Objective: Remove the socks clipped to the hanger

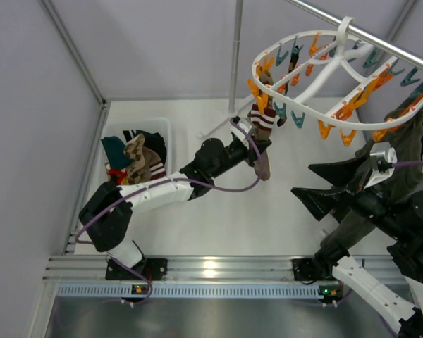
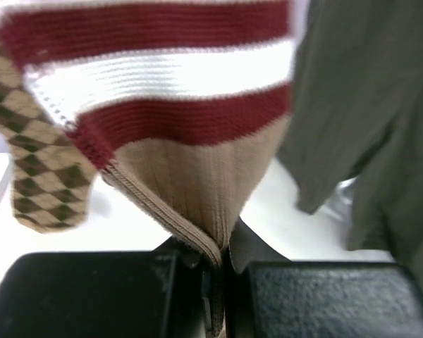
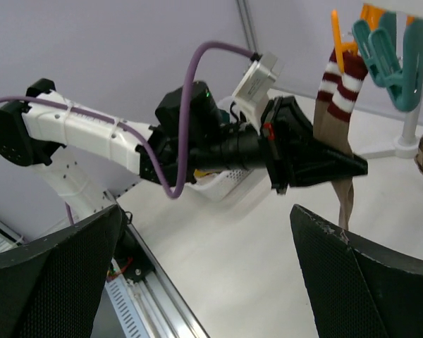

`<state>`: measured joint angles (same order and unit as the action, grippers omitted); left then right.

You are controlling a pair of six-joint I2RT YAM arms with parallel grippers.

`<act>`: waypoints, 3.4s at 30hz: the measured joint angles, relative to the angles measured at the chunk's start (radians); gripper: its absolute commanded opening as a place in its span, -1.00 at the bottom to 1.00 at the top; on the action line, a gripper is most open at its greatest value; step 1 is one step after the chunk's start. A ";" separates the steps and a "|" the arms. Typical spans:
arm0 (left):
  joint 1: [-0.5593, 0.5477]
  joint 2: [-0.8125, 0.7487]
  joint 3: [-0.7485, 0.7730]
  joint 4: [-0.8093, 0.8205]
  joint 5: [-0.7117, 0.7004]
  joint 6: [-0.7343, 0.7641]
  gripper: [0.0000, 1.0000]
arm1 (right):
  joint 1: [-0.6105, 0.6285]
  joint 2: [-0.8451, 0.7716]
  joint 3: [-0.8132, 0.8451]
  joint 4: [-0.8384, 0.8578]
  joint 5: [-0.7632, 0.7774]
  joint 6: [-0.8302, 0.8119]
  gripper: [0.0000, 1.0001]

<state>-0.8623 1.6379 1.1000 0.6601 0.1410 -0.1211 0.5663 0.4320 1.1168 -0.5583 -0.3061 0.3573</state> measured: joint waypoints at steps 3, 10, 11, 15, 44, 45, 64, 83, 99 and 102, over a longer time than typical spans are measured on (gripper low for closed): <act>-0.084 -0.064 -0.046 0.005 -0.091 0.000 -1.00 | 0.000 0.044 0.059 0.014 -0.024 -0.003 0.90; -0.140 -0.156 -0.141 0.015 -0.185 -0.035 -1.00 | 0.000 0.225 0.134 0.117 -0.079 0.020 0.48; -0.137 -0.166 -0.153 0.014 -0.192 -0.040 -1.00 | 0.000 0.257 0.135 0.137 -0.079 0.032 0.40; -0.132 -0.201 -0.180 0.013 -0.205 -0.058 -1.00 | 0.000 0.369 0.135 0.201 -0.053 0.090 0.21; -0.132 -0.253 -0.188 -0.011 -0.098 -0.122 -1.00 | 0.029 0.473 0.019 0.441 0.365 0.196 0.17; -0.132 -0.253 -0.188 -0.011 -0.095 -0.124 -1.00 | 0.029 0.471 0.013 0.446 0.369 0.194 0.17; -0.132 -0.255 -0.187 -0.032 -0.066 -0.148 -1.00 | 0.033 0.444 -0.004 0.439 0.429 0.114 0.34; -0.132 -0.255 -0.171 -0.048 -0.066 -0.169 -1.00 | 0.033 0.373 -0.027 0.412 0.440 0.097 0.43; -0.132 -0.255 -0.171 -0.048 -0.016 -0.179 -1.00 | 0.033 0.474 -0.043 0.454 0.397 0.073 0.34; -0.132 -0.255 -0.171 -0.048 0.003 -0.185 -1.00 | 0.033 0.491 -0.043 0.486 0.396 0.066 0.32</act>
<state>-0.9947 1.3830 0.9295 0.6125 0.1444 -0.3065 0.5995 0.9234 1.0733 -0.0727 0.0895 0.4229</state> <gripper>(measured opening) 0.047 0.670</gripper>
